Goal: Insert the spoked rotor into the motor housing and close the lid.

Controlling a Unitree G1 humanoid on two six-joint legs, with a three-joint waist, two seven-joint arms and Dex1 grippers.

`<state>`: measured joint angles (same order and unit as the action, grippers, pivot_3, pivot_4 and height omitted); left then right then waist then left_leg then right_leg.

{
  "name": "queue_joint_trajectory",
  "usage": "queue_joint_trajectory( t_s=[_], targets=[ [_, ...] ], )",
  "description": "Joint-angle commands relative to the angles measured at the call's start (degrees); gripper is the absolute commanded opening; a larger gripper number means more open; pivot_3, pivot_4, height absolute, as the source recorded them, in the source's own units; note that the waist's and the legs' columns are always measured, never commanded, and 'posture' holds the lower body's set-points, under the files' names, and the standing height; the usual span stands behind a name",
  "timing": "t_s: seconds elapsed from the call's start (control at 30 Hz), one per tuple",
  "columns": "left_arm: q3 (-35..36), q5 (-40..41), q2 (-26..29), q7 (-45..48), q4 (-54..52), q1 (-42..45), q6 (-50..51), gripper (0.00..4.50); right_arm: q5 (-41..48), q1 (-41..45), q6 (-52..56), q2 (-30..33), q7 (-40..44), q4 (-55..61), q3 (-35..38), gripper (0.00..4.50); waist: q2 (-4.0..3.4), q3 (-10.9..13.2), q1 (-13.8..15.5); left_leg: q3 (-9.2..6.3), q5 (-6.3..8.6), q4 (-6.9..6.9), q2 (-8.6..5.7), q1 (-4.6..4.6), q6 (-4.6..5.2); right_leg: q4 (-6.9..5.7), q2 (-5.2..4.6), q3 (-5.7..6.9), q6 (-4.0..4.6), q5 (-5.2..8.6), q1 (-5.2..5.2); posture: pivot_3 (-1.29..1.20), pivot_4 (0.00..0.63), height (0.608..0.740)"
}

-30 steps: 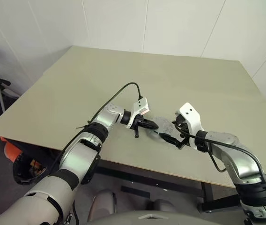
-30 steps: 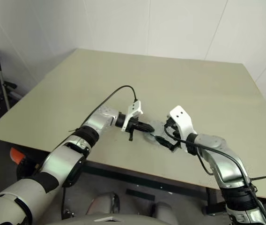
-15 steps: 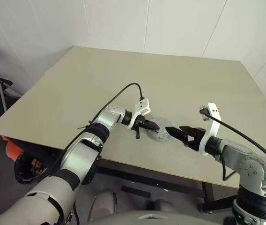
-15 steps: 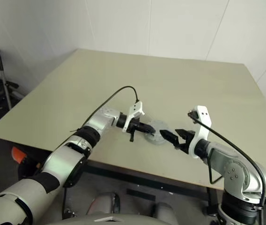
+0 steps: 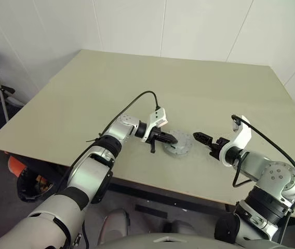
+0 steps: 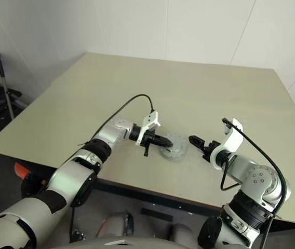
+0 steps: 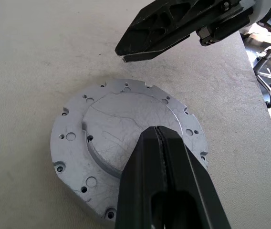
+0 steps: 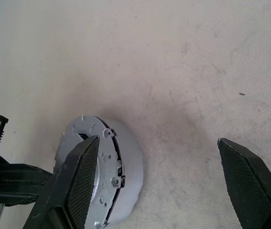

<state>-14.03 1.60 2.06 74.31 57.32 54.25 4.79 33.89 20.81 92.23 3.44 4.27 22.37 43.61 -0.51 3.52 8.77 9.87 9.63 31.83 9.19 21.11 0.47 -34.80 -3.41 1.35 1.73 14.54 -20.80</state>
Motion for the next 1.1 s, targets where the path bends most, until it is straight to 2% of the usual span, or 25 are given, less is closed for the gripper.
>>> queue_joint_trajectory(
  t_s=[0.03,0.3,0.83,1.1],
  targets=[
    [0.15,-0.53,0.54,0.02,-0.21,0.92,-0.23,0.00,8.40,0.92,0.27,-0.36,-2.03,-0.86,1.77,4.47,0.00,0.00,-0.01,0.00,0.00,0.00,0.00,0.00,0.00,0.00,0.00,0.00,0.00,0.00,0.00,0.00,0.000,0.740],
    [0.24,-0.58,0.66,0.04,-0.09,0.92,-0.26,0.00,24.77,-1.48,0.27,2.70,-10.53,-4.88,1.00,4.47,-0.04,0.00,0.02,0.01,-0.02,0.00,-0.01,-0.01,-0.03,0.01,-0.02,0.00,0.01,0.00,0.03,0.00,0.000,0.740],
    [0.40,-0.58,1.11,0.14,-0.23,0.84,0.11,0.00,43.33,-4.05,0.27,4.57,-23.72,-12.77,-2.67,4.47,-0.05,-0.01,0.02,0.03,-0.03,0.00,-0.01,0.00,-0.05,0.02,-0.03,0.01,0.01,0.00,0.03,0.00,0.000,0.740],
    [0.40,-0.47,1.03,0.25,-0.66,0.78,0.44,0.00,52.18,-6.49,-4.60,5.52,-28.48,-16.89,-7.08,4.47,-0.05,-0.01,-0.01,0.05,-0.03,0.00,0.00,0.00,-0.05,0.02,-0.03,0.02,0.01,0.01,0.02,0.00,0.000,0.740]
  ],
)
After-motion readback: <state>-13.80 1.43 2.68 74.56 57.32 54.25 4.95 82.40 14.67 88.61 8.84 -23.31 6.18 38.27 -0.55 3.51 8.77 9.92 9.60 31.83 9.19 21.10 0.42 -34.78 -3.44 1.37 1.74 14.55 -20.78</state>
